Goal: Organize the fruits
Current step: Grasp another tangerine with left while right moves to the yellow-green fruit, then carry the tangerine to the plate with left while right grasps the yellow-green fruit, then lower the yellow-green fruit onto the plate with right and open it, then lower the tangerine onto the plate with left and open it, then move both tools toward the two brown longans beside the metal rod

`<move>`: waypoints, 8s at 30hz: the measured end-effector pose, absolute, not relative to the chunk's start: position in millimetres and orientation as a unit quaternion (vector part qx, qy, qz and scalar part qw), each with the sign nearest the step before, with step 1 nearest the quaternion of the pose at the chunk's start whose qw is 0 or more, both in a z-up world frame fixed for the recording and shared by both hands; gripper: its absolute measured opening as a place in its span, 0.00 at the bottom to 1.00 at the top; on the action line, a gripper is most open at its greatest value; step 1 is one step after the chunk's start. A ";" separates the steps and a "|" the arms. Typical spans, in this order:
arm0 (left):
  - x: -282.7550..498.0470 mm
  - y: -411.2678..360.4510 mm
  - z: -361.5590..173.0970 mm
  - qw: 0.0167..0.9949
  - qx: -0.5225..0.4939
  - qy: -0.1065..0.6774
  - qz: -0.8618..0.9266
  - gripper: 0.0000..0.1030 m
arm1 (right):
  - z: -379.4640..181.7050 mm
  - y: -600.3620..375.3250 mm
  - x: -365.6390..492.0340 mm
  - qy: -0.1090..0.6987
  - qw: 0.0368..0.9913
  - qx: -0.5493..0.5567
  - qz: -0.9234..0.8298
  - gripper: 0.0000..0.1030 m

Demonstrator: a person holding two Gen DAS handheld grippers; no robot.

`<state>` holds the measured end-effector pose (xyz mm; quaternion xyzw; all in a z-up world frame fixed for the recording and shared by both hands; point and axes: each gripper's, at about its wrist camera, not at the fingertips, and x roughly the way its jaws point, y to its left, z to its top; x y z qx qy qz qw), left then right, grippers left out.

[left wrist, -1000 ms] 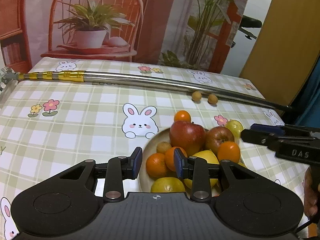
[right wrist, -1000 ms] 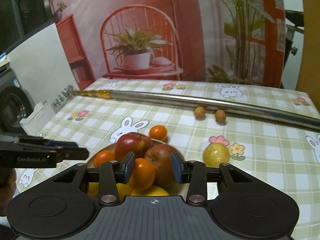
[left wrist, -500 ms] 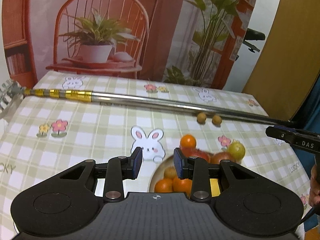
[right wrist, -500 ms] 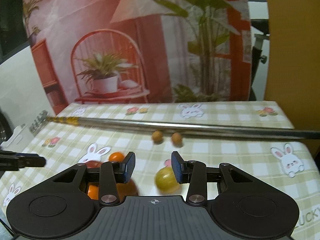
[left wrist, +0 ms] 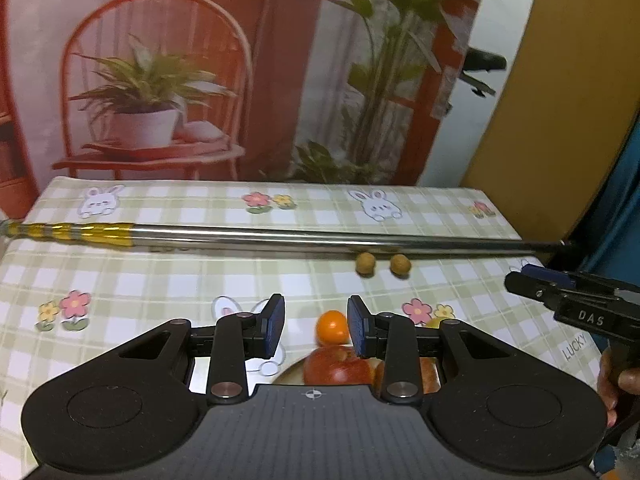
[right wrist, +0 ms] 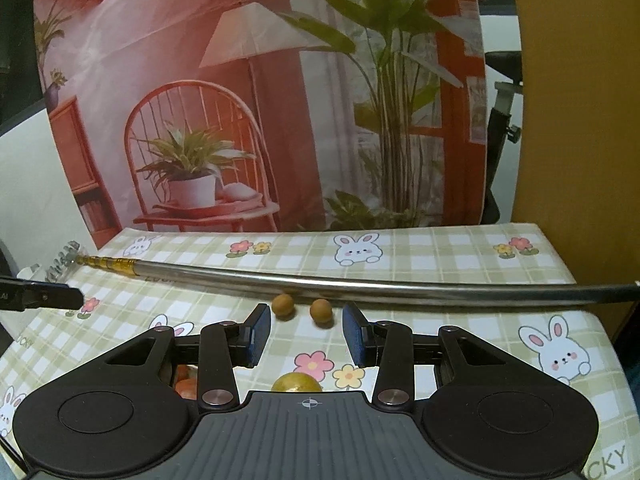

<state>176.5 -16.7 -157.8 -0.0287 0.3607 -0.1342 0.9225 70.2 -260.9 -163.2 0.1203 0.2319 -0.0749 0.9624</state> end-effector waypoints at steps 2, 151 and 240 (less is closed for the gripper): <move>185.0 -23.0 -159.9 0.918 -0.023 0.369 -0.143 0.35 | -167.6 -264.1 70.7 0.234 0.961 0.126 -0.074 0.36; 74.9 55.2 -200.6 0.907 -0.139 0.379 -0.125 0.36 | -222.2 -75.2 75.9 0.404 0.906 0.064 0.112 0.42; 79.5 61.2 -148.5 0.946 -0.074 0.309 -0.059 0.50 | -168.1 -212.9 20.2 0.234 0.955 0.166 -0.074 0.42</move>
